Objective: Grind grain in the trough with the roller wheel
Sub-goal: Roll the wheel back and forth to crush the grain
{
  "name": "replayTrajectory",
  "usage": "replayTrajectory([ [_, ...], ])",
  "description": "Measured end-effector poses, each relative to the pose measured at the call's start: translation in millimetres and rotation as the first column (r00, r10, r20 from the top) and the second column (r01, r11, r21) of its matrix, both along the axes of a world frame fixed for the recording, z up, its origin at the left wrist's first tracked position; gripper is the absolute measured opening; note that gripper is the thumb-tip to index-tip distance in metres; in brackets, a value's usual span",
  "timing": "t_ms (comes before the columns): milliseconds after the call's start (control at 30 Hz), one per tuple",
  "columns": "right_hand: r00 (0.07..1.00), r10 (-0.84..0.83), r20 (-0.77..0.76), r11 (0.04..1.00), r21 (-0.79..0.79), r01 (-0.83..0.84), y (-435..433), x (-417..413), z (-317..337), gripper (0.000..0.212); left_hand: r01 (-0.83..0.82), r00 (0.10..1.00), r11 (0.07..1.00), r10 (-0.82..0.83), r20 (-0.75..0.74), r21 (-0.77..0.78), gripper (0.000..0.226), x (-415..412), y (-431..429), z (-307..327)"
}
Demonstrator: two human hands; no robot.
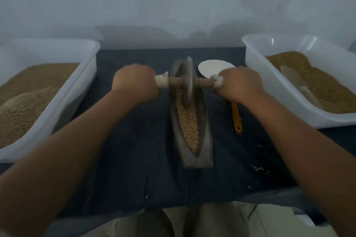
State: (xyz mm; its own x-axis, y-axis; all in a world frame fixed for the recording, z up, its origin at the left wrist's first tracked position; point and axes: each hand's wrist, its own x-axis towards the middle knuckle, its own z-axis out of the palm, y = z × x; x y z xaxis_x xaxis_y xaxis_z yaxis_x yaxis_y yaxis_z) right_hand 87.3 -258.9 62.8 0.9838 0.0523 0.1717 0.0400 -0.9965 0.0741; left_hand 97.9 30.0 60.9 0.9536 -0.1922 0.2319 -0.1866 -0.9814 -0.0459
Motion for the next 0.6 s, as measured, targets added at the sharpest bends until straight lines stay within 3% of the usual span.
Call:
replayTrajectory([
  [67,0.999,-0.040,-0.010,0.999,-0.003,0.040,3.0,19.9,0.1,0.040,0.000,0.999,1.000,0.000,-0.035,0.004,0.037,15.2,-5.8,12.8],
  [200,0.991,0.054,-0.120,0.998,0.019,-0.052,-8.3,-11.9,4.1,0.030,0.045,0.995,0.999,-0.044,-0.088,0.008,0.026,-18.8,5.3,4.0],
  [300,0.960,0.154,-0.232,0.988,0.062,-0.143,-21.0,-67.7,8.2,0.027,0.118,0.986,0.991,-0.124,0.108,0.063,0.039,-80.4,21.5,-16.5],
  [367,0.959,0.201,-0.201,0.979,0.064,-0.192,-25.0,-80.3,8.5,0.035,0.139,0.966,0.990,-0.143,0.214,0.031,0.048,-95.3,27.6,-24.6],
  [500,0.985,0.173,-0.029,0.982,-0.066,-0.174,-7.5,-40.7,6.9,0.034,0.012,1.000,0.995,-0.010,0.023,-0.099,0.037,-55.4,20.3,-37.0],
  [600,0.996,0.073,0.054,0.994,-0.089,-0.068,3.9,1.6,7.3,0.036,-0.056,0.998,0.989,0.053,-0.020,-0.139,0.024,-6.9,5.6,-18.1],
])
